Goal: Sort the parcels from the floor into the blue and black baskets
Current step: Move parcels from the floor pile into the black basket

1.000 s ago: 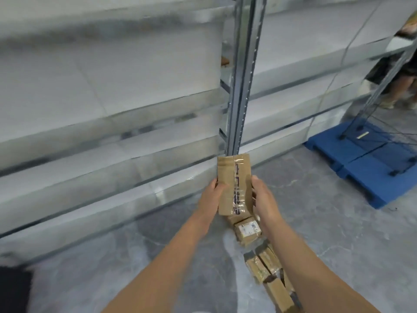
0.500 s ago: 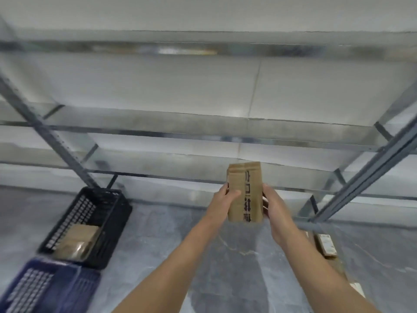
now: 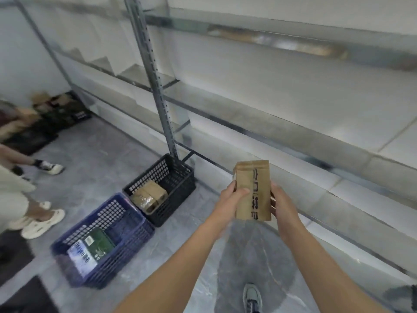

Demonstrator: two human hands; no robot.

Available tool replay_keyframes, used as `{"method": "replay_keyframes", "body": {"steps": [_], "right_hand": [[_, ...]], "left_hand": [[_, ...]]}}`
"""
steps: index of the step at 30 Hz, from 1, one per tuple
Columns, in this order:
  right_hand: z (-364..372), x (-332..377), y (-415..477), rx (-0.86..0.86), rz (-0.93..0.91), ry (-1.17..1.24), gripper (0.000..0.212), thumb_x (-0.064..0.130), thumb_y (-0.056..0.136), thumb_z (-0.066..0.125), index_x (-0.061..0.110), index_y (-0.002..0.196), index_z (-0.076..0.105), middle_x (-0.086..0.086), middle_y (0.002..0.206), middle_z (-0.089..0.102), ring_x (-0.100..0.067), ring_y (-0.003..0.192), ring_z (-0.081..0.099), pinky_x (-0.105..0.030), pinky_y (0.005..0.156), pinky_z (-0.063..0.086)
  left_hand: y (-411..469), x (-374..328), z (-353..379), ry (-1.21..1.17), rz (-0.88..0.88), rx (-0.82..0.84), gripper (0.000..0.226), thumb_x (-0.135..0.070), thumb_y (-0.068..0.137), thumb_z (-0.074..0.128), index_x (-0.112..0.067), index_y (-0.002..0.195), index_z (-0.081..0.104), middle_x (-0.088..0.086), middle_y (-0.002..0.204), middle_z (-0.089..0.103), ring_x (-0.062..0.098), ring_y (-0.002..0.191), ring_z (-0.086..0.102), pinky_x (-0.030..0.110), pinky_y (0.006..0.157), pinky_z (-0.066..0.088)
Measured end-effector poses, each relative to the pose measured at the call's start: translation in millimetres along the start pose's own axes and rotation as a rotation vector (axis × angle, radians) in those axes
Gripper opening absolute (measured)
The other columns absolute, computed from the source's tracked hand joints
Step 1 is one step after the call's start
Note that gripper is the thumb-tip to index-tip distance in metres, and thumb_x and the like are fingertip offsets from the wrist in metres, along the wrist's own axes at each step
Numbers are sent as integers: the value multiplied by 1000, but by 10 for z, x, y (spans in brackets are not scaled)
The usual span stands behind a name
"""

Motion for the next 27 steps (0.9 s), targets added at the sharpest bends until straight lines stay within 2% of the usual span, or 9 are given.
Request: {"method": "replay_keyframes", "body": {"steps": [3,6,9,11,14,18,21,24,27], "right_hand": [[248,89,315,97,1,-9,43,38,112,36,25,102,75,5,94,80,-6,81,73,-33,76,55],[478,222,608,208,12,-32,41,40,112,36,25,107,74,2,99,78,-12,92,72,-33,76,54],[729,367,848,320,18,-73,42,42,112,35,29,105,75,10,94,78,-13,97,69,-32,76,52],[901,424,990,397,20,-103,43,41,112,34,29,105,74,15,91,78,-11,97,68,-32,77,51],[1148,443,1179,453,69,-121,44,46,112,34,29,113,75,8,110,77,-12,106,67,-35,85,51],[1511,472,1427,534,99,-173,43,46,112,35,31,110,75,9,105,77,-13,107,67,-38,93,53],[1823,516,1616,579,105,-209,42,46,113,34,33,112,74,8,108,76,-12,108,67,-35,88,52],[2193,496,1875,619,104,-245,45,45,114,30,29,127,69,4,118,74,-13,112,67,-33,86,53],[2623,475,2168,628,114,-278,45,45,114,30,28,132,68,3,120,76,-14,113,69,-33,86,54]], "left_hand": [[193,-32,-229,-18,8,-103,31,-25,108,49,-27,137,61,-6,126,73,-5,99,69,9,72,52],[327,-103,-398,-37,-3,-197,34,-31,108,49,-35,140,59,-11,127,72,0,108,69,14,77,53],[457,-133,-597,-64,-42,-324,35,-43,103,53,-46,137,59,-13,132,69,8,119,66,34,103,51],[507,-135,-717,-93,-69,-391,38,-50,96,56,-49,133,60,-12,133,69,12,122,65,44,111,47],[564,-134,-903,-128,-85,-480,39,-52,93,58,-48,132,62,-14,129,71,11,121,65,41,107,48],[705,-116,-1193,-191,-93,-561,33,-39,103,54,-40,136,61,-14,124,73,5,114,66,30,91,49],[848,-44,-1441,-210,-116,-599,34,-41,104,53,-39,138,60,-13,126,72,7,116,66,35,96,49],[1073,77,-1779,-237,-140,-626,34,-40,105,53,-40,138,59,-14,125,73,7,116,67,38,102,50],[1340,161,-2205,-268,-143,-636,34,-39,105,52,-38,139,59,-14,123,74,5,113,67,34,97,51]]}}
Point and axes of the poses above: each hand's wrist, its own y-axis towards the middle knuckle, its own z-axis out of the palm, x = y × z, the point moved 5 cm from there along y, towards the middle knuckle
